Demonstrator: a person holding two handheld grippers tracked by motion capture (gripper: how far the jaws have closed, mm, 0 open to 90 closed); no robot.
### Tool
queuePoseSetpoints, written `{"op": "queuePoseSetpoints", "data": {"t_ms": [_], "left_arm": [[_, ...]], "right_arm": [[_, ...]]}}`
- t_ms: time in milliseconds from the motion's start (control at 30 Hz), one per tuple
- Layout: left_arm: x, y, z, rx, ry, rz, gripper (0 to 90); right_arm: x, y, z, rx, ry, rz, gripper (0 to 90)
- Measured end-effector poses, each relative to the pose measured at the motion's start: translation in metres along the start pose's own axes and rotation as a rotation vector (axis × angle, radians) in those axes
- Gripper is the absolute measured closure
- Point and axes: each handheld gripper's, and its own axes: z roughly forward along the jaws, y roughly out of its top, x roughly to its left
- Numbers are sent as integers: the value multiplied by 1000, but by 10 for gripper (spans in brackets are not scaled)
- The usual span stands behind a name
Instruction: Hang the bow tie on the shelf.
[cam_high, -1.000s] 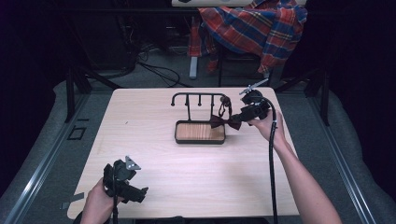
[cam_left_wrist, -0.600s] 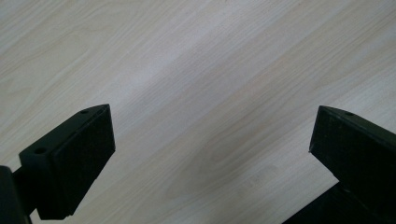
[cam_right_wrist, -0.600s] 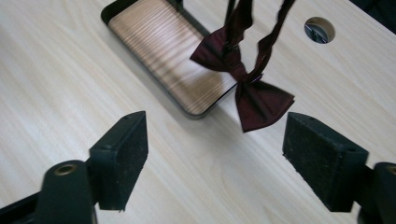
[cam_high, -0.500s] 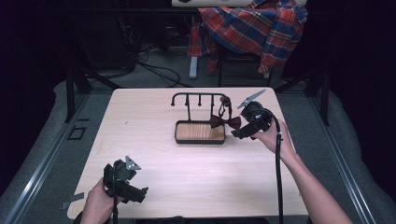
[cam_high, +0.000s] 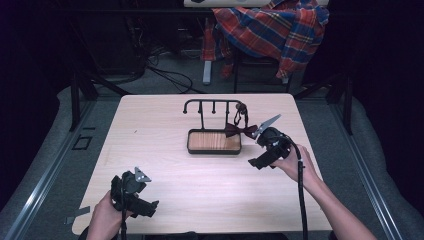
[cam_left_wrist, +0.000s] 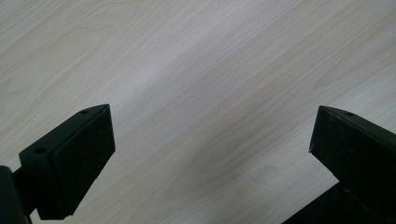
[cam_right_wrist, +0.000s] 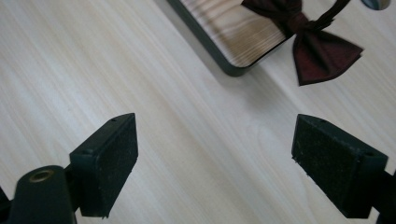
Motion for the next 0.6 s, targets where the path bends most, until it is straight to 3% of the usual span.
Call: {"op": "queuePoseSetpoints", "data": {"t_ms": [100, 333, 500, 600], "left_arm": [[0, 0, 0, 0, 0, -1, 1], [0, 0, 0, 0, 1, 0, 1], [0, 0, 0, -5, 1, 0, 1], [1, 0, -1, -6, -2, -2, 1]], "right_arm": [[13, -8, 6, 0, -9, -40, 147], [32, -22, 23, 41, 32, -73, 140], [43, -33, 33, 20, 50, -94, 144], [51, -40, 37, 43, 57, -110, 144]]}}
